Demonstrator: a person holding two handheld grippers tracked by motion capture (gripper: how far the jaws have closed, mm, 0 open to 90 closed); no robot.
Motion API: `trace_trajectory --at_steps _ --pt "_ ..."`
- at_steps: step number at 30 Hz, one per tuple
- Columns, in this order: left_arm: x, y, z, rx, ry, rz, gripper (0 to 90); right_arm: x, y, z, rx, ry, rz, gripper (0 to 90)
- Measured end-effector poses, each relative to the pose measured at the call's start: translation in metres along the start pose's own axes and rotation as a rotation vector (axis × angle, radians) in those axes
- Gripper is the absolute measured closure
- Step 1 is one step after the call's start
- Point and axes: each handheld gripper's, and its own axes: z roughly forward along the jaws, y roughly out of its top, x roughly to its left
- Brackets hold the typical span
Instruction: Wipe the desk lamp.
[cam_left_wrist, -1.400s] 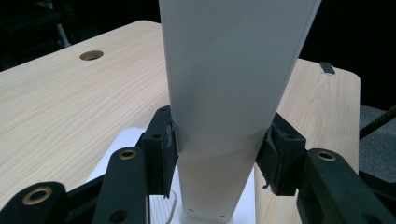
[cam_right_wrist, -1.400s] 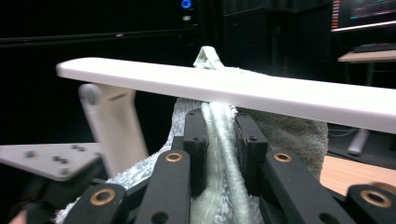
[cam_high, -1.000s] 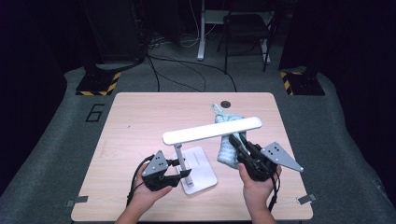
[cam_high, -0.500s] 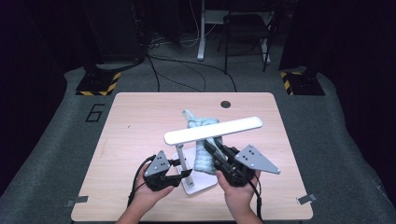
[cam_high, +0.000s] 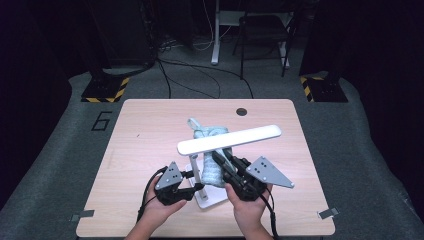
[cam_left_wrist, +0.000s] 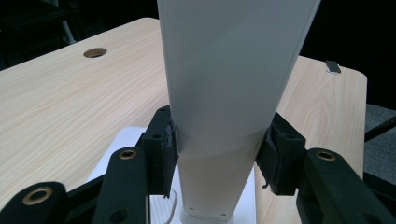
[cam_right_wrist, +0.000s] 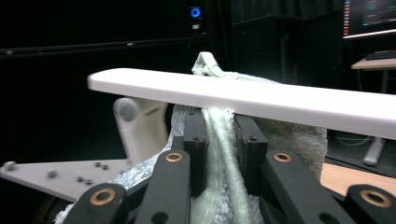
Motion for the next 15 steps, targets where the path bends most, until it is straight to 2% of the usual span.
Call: trace_trajectory --at_steps 4,10,15 --pt "-0.001 0.0 0.0 0.0 0.006 -0.006 52.8 -0.012 -0.002 -0.006 -0.012 -0.047 0.019 77.8" --pt "-0.001 0.0 0.0 0.002 0.002 -0.009 52.8 -0.038 -0.004 -0.019 -0.037 -0.139 0.044 77.8" --pt "0.0 0.0 -0.001 0.011 -0.005 -0.01 52.8 -0.059 -0.004 -0.029 -0.038 -0.22 0.027 77.8"
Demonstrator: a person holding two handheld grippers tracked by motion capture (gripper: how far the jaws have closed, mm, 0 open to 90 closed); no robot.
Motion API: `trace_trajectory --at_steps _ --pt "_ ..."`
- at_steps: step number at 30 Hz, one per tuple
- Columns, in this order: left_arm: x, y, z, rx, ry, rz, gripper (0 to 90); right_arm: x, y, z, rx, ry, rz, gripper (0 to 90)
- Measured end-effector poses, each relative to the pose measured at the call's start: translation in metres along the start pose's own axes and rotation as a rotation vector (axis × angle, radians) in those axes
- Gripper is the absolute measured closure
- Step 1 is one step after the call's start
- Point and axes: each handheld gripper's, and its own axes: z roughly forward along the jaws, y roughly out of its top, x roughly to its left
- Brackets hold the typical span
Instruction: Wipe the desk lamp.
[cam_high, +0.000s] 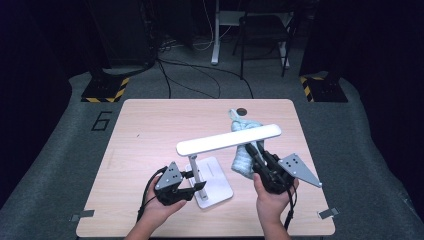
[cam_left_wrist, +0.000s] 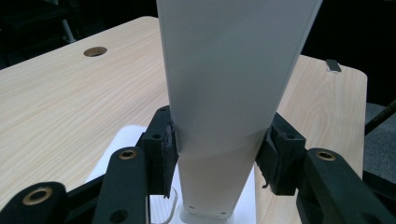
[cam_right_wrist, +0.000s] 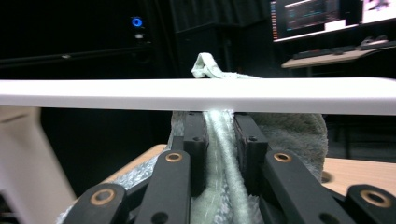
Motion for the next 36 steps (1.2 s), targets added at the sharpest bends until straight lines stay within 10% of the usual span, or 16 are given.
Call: trace_trajectory --at_steps 22,36 --pt "0.002 0.0 -0.001 0.004 -0.011 -0.002 52.8 -0.05 0.005 -0.01 -0.002 -0.17 -0.024 77.7" --pt "0.001 0.0 0.0 0.001 -0.007 -0.008 52.9 0.004 0.006 -0.003 0.019 0.018 -0.071 77.7"
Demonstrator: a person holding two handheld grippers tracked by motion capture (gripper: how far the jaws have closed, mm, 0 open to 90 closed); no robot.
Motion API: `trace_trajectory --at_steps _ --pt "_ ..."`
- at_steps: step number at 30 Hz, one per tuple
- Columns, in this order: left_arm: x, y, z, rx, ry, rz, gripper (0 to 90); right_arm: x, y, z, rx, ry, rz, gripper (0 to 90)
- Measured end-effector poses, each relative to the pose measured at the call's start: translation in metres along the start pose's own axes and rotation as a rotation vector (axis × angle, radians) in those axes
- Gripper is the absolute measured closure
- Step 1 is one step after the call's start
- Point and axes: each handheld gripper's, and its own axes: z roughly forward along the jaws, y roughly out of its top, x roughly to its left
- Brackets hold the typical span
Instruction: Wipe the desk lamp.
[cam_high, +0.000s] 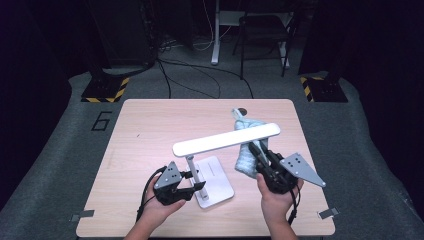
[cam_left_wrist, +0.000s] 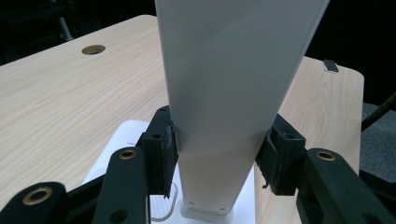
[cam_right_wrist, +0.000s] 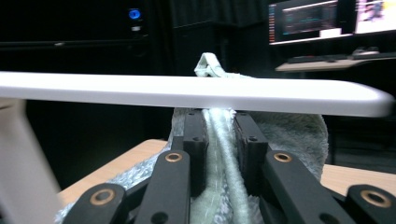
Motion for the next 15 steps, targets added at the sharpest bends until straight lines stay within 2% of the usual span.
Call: trace_trajectory --at_steps 1,2,3,5,7,8,10,12,13,15 --pt "0.0 0.0 0.0 0.0 0.0 0.0 52.8 0.0 0.0 0.0 0.0 0.0 0.0 77.7" --pt "0.0 0.0 0.001 -0.004 0.009 0.009 52.9 0.008 -0.001 0.002 0.006 0.029 -0.012 77.6" --pt "0.0 0.0 0.001 -0.004 0.009 0.009 52.9 0.008 -0.001 0.002 0.006 0.029 -0.012 77.6" --pt "-0.001 0.001 0.004 -0.002 0.011 0.008 52.9 0.018 -0.001 0.005 0.014 0.073 -0.01 77.6" --pt "-0.002 0.002 0.004 0.002 0.016 0.014 52.9 0.021 -0.001 0.006 0.018 0.087 -0.009 77.6" --pt "-0.003 0.003 0.004 0.007 0.012 0.007 52.9 0.031 0.0 0.007 0.024 0.124 -0.017 77.6" --pt "-0.003 0.003 0.004 0.006 0.013 0.007 52.9 0.035 0.001 0.007 0.025 0.138 -0.022 77.6" --pt "-0.003 0.003 0.005 0.001 0.022 0.012 52.9 0.045 0.003 0.007 0.031 0.18 -0.03 77.6" --pt "-0.004 0.003 0.006 -0.012 0.033 -0.002 52.9 0.054 0.004 0.005 0.026 0.218 -0.026 77.6" --pt "-0.004 0.003 0.006 -0.012 0.035 0.001 52.9 0.056 0.005 0.003 0.024 0.234 -0.036 77.6"
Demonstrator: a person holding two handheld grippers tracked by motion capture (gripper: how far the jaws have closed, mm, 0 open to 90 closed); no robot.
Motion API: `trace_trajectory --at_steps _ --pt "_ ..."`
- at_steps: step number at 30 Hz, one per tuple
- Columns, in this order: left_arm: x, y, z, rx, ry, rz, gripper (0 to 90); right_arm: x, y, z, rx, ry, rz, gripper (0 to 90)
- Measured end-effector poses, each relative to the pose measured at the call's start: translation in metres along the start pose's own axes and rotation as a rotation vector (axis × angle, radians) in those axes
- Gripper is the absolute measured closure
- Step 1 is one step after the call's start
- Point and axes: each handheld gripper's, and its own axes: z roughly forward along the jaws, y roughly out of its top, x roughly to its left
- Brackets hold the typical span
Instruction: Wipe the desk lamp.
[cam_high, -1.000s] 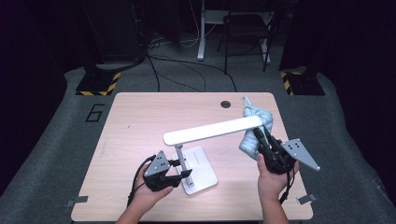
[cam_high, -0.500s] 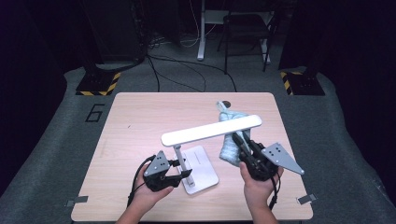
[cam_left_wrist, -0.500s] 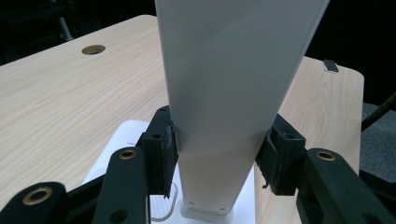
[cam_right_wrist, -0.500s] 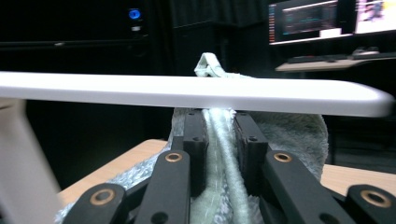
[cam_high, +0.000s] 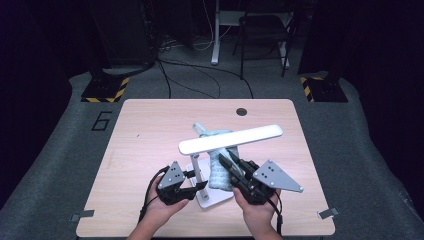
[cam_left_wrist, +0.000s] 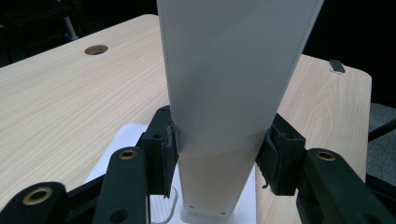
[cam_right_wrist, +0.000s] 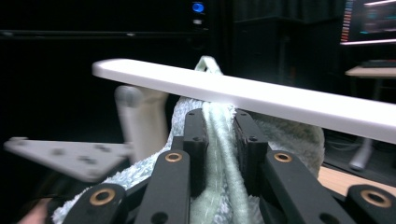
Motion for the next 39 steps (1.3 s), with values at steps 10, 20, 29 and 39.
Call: trace_trajectory --at_steps 10,20,29,39 --pt "0.002 0.0 -0.001 0.006 -0.009 0.0 52.8 0.0 -0.022 -0.002 0.076 -0.002 -0.03 77.5" --pt "0.004 0.001 -0.005 0.026 -0.008 -0.003 52.8 -0.027 -0.055 -0.012 0.168 -0.085 0.012 77.3" --pt "0.004 -0.001 -0.004 0.01 0.003 -0.005 52.8 -0.01 -0.033 -0.029 0.126 0.017 0.002 77.5" --pt "0.003 -0.001 -0.004 0.002 0.005 -0.014 52.8 0.012 0.015 -0.049 0.045 0.11 -0.046 77.6"
